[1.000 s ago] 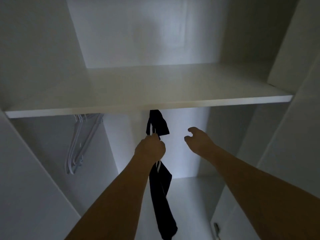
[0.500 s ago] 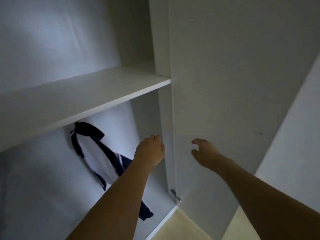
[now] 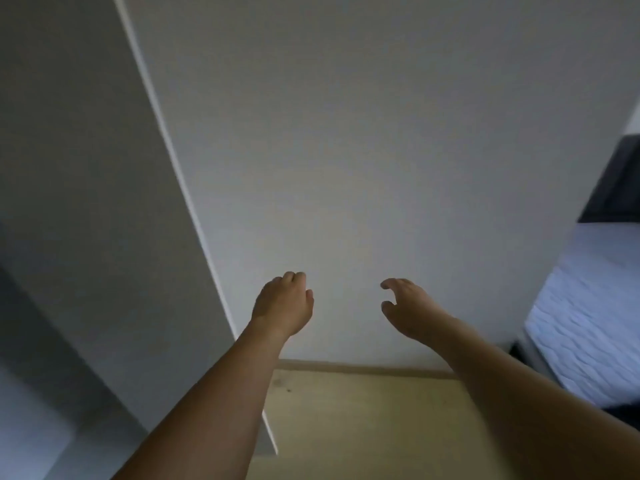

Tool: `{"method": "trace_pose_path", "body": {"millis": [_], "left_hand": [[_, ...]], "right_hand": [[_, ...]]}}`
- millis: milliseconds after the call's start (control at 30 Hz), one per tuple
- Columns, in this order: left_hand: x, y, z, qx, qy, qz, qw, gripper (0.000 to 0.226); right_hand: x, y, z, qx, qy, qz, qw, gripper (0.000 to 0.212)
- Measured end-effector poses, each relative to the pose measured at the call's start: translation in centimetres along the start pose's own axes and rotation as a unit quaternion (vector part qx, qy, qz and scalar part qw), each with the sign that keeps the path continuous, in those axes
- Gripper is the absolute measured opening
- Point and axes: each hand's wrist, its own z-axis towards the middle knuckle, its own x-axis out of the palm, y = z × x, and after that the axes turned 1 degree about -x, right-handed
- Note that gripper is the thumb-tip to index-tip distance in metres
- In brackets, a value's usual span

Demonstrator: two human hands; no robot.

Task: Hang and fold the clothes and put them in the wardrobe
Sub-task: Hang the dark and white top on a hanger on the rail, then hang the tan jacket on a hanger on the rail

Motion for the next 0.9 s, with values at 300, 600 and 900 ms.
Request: {"method": "trace_pose_path", "body": {"millis": [300,600,900], "left_hand": [[3.0,-28.3,2.4,0.119,0.004,-0.067,0.991,0.041],[10.0,-54.4,2.6,0.208,0.087,-0.064,0.972,0.046],[13.2,-85.2,-1.7,0.259,0.089,-0.084,0.958,0.043]], "right_hand": [[-12.8,-22.8,-9.1,0.107,-0.057,0.005,0.993,0.047],[-22.3,-45.1,-18.6,0.221,-0.094,0.004,0.971,0.047],[-35.3,-69.6,-32.3,0.257,-0.129,0.01,0.958,0.049]]}}
